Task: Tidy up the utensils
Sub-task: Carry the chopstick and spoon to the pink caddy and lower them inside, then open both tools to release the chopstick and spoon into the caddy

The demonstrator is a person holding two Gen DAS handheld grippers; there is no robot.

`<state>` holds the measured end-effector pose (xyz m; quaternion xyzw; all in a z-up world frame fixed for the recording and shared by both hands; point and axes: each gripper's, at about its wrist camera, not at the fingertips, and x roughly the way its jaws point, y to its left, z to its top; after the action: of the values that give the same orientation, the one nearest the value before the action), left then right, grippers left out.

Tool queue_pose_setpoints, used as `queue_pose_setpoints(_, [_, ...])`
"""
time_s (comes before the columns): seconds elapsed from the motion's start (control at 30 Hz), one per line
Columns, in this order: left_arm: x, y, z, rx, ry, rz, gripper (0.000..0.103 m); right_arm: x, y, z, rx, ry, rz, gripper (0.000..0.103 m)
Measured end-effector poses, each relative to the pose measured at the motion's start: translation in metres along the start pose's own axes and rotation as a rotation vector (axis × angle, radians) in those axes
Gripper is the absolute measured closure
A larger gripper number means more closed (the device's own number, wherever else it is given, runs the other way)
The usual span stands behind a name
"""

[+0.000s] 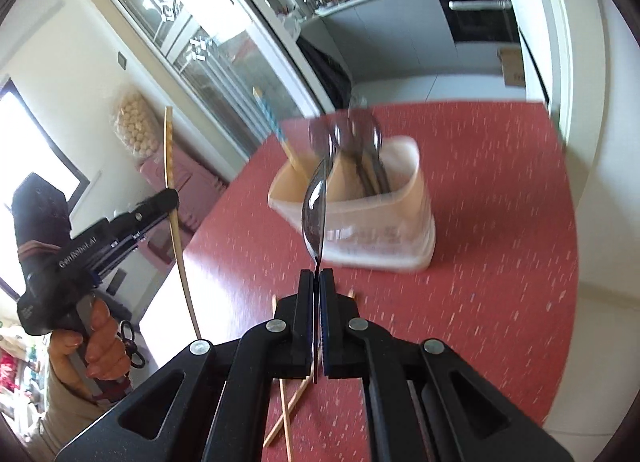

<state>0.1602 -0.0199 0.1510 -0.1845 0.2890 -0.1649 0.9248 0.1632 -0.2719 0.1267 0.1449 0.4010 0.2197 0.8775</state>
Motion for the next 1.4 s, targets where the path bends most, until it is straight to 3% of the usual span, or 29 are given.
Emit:
queue_pose_setpoints(0.33, [0.050, -0.015, 0.064, 0.076, -0.183, 0.020, 0.066, 0.002, 0.009, 0.076, -0.070, -0.135, -0.063, 0.100])
queue_pose_setpoints(0.5, [0.078, -0.018, 0.069, 0.122, -0.241, 0.047, 0.066, 0.022, 0.012, 0.096, -0.137, -0.182, -0.110, 0.100])
queue_pose_setpoints(0.73, [0.114, -0.011, 0.053, 0.147, -0.281, 0.073, 0.066, 0.057, 0.015, 0.089, -0.266, -0.216, -0.218, 0.100])
queue_pose_setpoints(1.07, [0.135, 0.000, 0.000, 0.210, -0.211, 0.123, 0.066, 0.086, 0.011, 0.053, -0.374, -0.162, -0.277, 0.100])
queue_pose_setpoints(1.4, [0.125, 0.004, -0.014, 0.245, -0.167, 0.174, 0.066, 0.097, -0.007, 0.058, -0.274, -0.097, -0.239, 0.099])
